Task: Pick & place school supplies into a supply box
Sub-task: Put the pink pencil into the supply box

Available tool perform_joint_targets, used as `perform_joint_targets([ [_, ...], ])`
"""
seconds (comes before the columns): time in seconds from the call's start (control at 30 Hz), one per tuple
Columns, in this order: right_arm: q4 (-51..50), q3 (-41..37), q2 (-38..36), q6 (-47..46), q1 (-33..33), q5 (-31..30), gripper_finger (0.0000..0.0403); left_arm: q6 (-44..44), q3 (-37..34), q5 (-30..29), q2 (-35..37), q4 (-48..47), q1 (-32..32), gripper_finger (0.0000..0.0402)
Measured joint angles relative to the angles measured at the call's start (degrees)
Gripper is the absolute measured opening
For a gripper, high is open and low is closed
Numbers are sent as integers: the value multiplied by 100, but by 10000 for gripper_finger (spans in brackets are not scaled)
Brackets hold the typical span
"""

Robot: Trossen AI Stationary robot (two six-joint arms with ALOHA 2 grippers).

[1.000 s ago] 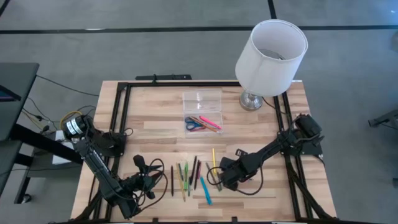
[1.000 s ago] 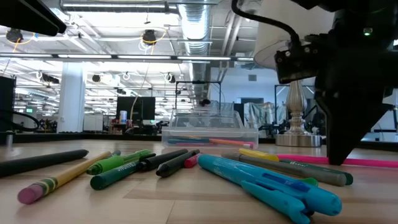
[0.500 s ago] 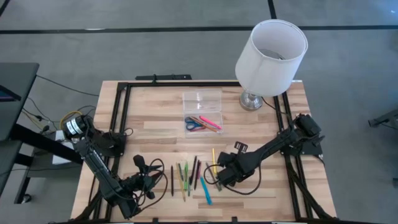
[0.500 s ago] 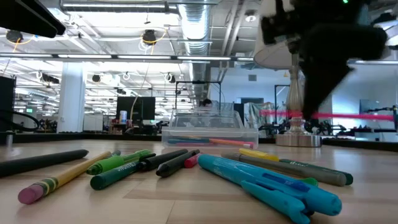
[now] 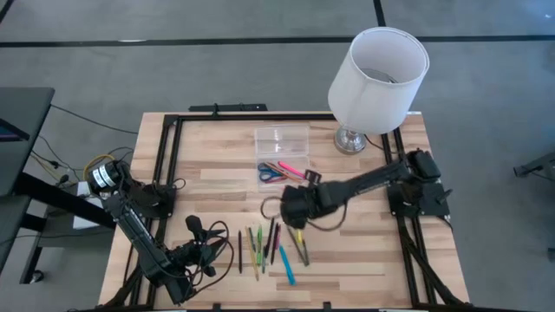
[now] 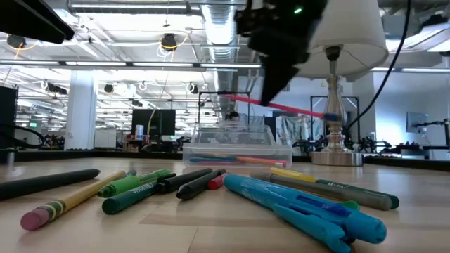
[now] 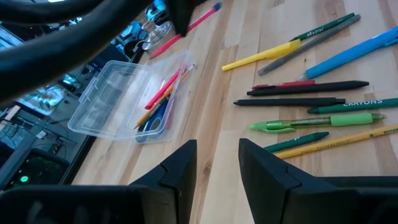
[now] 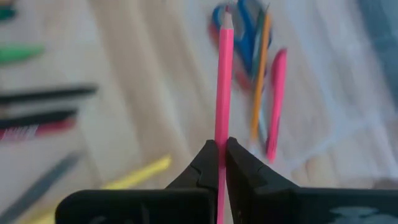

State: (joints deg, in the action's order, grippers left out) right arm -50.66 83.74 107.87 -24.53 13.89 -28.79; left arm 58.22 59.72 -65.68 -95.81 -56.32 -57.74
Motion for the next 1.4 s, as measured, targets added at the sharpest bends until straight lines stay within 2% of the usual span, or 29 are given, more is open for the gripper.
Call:
perform_joint_targets([
  [0.3, 1129, 4, -6, 1278, -927, 41, 0, 0, 0, -1, 0, -34, 0, 114],
  [0.6, 1612, 9, 28, 1608, -1546, 379, 0, 0, 0, -1, 0, -78, 2, 114],
  [1.2, 1718, -57, 502, 1870, -1765, 492, 0, -2, 0, -3, 2, -125, 2, 114],
  [1.4, 1586, -57, 500, 1899, -1818, 787, 11, 0, 0, -3, 2, -126, 2, 114],
])
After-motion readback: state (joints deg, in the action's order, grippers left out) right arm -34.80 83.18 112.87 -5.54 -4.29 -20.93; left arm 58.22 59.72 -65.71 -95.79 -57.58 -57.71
